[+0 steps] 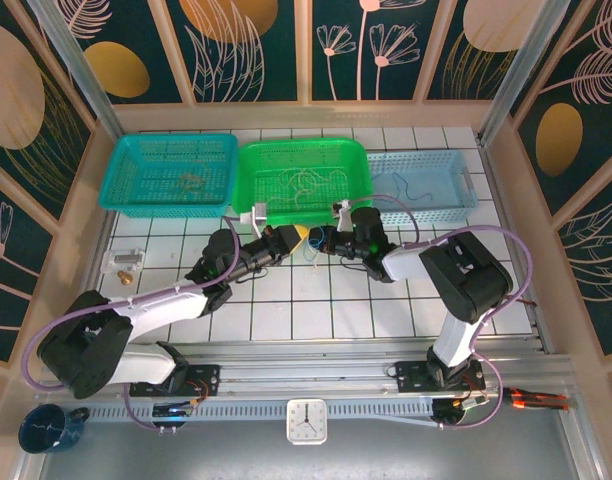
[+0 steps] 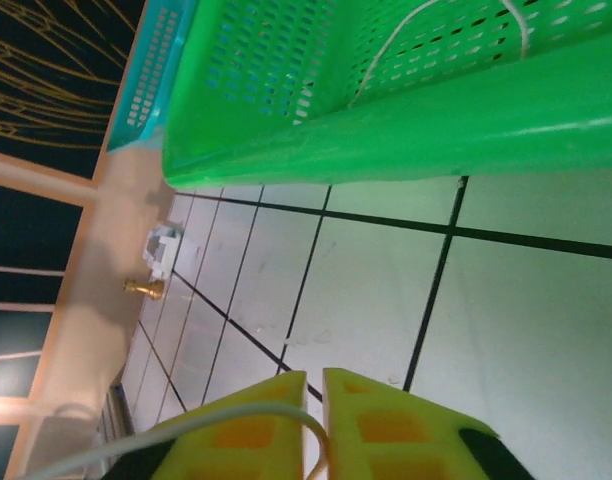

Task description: Untangle the cables

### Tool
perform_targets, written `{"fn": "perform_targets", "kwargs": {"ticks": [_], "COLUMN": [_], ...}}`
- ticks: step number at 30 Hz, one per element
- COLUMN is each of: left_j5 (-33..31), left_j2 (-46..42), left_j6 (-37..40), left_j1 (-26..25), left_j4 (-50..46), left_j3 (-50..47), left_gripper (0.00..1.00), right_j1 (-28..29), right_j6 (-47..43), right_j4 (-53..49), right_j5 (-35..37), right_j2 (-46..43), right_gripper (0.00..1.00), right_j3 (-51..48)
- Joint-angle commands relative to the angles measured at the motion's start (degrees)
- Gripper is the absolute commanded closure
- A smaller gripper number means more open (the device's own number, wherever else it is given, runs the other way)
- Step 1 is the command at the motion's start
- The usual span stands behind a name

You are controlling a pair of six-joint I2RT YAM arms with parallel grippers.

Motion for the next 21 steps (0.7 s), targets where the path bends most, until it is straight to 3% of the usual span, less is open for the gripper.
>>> {"fn": "perform_targets", "kwargs": {"ticks": [1, 6, 13, 21], "left_j5": [0.3, -0.1, -1.3, -0.1], "left_j2": [-2.7, -7.7, -13.5, -13.1], "left_j6": [-0.6, 3.4, 12.9, 14.6], "left_j1": [0.4, 2.7, 10.2, 19.4], "left_j4": [1.8, -5.4, -18.7, -17.6], "left_j3": [-0.2, 4.1, 13.9, 20.0], "left_gripper": [1.0, 1.0, 1.0, 1.0], "right_j1": [-1.3, -1.5, -1.5, -1.1], "right_j6": [-0.5, 0.1, 2.2, 2.8], "right_j4": [-0.2, -0.4, 0.9, -0.3], "right_j5": [0.7, 2.9, 4.3, 5.7], "right_j2": [1.1, 1.2, 1.1, -0.6], "right_gripper": [0.99, 1.0, 1.0, 1.0], "right_j3": [-0.3, -3.5, -9.3, -12.8]}}
